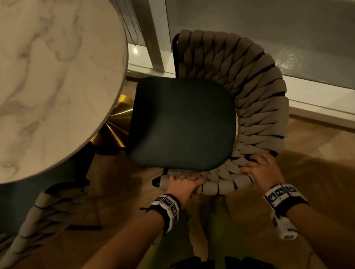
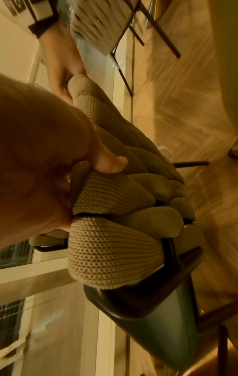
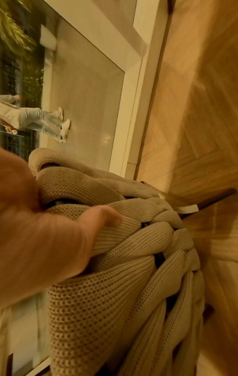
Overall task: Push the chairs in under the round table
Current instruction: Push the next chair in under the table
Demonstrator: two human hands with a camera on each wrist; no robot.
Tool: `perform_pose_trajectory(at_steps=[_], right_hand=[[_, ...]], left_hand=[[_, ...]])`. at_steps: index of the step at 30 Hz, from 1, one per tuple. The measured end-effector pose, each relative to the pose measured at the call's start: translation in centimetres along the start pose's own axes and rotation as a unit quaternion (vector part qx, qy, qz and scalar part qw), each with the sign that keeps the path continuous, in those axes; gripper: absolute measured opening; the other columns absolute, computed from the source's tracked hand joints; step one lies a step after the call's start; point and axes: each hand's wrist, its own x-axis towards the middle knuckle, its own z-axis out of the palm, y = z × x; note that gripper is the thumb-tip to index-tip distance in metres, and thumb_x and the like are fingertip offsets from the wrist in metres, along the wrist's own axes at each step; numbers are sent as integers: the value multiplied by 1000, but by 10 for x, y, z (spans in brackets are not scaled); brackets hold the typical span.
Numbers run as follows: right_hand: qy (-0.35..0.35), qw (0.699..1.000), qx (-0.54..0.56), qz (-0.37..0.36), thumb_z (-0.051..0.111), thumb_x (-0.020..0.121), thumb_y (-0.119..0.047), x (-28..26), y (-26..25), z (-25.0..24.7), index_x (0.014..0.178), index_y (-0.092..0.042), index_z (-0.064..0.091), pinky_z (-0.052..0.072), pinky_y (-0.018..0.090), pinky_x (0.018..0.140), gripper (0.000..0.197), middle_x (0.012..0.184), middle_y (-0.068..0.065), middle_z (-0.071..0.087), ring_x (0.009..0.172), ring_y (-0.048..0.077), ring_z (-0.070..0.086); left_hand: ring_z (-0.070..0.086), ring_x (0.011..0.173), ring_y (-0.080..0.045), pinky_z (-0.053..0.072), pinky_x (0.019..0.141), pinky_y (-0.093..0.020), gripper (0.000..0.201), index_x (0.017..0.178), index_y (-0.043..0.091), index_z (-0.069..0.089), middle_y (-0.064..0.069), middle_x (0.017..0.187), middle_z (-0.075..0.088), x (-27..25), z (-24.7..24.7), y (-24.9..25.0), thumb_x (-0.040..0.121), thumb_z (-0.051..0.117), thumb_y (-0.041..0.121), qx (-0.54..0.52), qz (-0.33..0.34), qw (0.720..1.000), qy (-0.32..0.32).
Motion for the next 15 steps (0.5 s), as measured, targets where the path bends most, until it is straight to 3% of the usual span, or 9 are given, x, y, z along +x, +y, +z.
perform_pose_trajectory(at_steps=[3, 8, 15], right_hand=[[11, 1000, 16, -3, 65, 81, -29, 6, -10, -9, 121, -41, 56, 14, 42, 109, 43, 133, -12, 56, 131, 20, 35], [8, 1000, 18, -14, 67, 80, -28, 22, -25, -24, 123, -40, 54, 16, 42, 110, 46, 131, -11, 56, 129, 19, 37], [33, 999, 30, -11, 66, 79, -33, 41, -44, -37, 112, -42, 59, 23, 41, 105, 36, 119, -13, 62, 119, 18, 44]], left_hand=[[40, 133, -31, 22, 106, -69, 64, 142, 36, 30, 0, 147, 42, -4, -8, -13, 89, 58, 16, 13, -13, 1000, 15], [35, 135, -29, 22, 106, -69, 63, 144, 36, 30, 2, 151, 37, -7, -24, -38, 91, 53, 12, 31, -15, 999, 27], [36, 133, -29, 25, 103, -68, 66, 141, 39, 32, 4, 149, 40, -7, -35, -71, 88, 54, 6, 46, -13, 998, 36]])
